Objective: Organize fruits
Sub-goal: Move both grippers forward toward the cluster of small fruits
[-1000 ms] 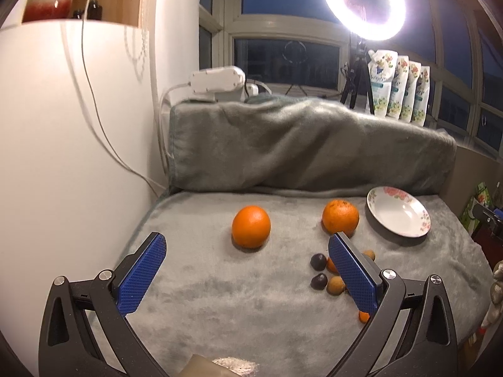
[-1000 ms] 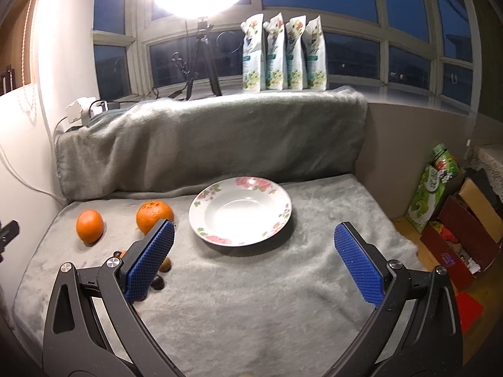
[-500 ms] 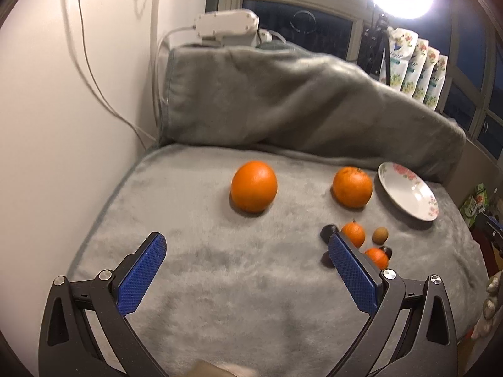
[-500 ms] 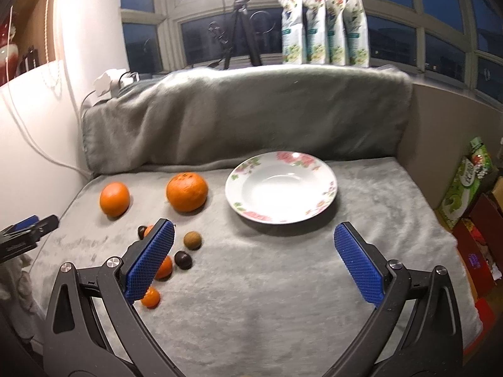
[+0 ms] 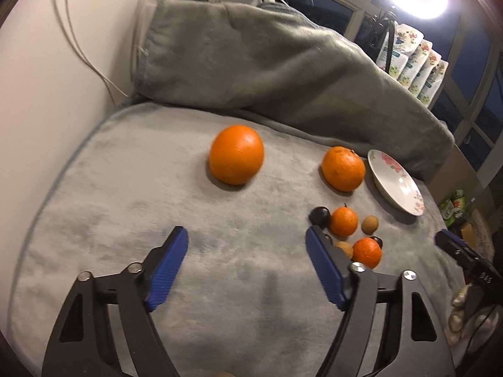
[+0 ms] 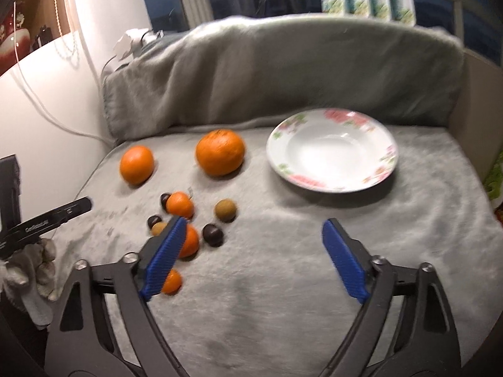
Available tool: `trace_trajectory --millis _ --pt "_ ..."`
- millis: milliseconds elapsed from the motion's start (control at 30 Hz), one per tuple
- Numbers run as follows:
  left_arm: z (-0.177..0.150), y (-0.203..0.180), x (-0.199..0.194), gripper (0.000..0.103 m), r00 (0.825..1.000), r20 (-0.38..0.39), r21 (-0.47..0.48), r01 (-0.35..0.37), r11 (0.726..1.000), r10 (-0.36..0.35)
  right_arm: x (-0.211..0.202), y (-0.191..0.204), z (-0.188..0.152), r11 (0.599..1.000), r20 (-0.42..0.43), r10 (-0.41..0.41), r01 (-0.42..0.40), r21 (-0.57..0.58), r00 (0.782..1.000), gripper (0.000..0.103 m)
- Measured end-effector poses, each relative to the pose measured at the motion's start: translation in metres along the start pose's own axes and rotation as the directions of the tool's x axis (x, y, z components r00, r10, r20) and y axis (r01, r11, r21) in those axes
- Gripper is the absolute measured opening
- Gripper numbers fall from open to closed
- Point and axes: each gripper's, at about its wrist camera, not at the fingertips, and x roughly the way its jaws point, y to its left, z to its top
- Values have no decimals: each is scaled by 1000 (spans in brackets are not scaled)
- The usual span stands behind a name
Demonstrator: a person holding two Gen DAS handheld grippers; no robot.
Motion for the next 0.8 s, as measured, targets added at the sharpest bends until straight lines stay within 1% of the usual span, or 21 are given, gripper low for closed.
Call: trace_trajectory --millis 33,100,167,233,267,300,333,367,433,533,667,800 --pt "0 -2 2 69 1000 -7 4 10 1000 -10 4 1 -1 1000 -11 20 -20 -1 1000 80" --pt "1 -4 5 66 999 -16 9 29 1000 -29 10 4 -3 998 -32 62 -63 -8 998 79" --pt "2 -7 10 64 997 -35 3 67 998 -67 16 8 -5 996 -47 90 -91 -24 995 75" --pt "4 -8 15 57 994 -52 -2 99 995 -99 24 12 -5 994 -67 104 -107 -31 992 63" --pt "4 -10 17 55 993 -58 3 105 994 -104 29 13 -5 993 -80 110 -113 -33 991 62" --pt "5 -13 20 50 992 -63 11 111 994 -110 32 13 -6 992 -90 116 -119 -33 989 61" --pt "5 -14 21 48 991 -67 17 116 993 -115 36 13 -6 992 -99 121 -124 -32 988 61" --pt "6 -15 23 48 990 -71 21 123 992 -121 39 14 -7 990 -107 130 -134 -32 986 60" --pt "5 -19 27 48 988 -81 24 132 991 -130 42 16 -8 987 -124 152 -158 -39 981 55" --pt "2 -23 35 39 983 -108 31 152 988 -148 46 22 -10 981 -138 177 -185 -53 975 54" --pt "-3 -31 42 36 975 -139 50 180 982 -172 52 31 -10 972 -157 214 -226 -67 964 50" --pt "-6 -36 49 30 967 -171 65 204 977 -190 59 44 -9 960 -181 232 -255 -118 956 44"
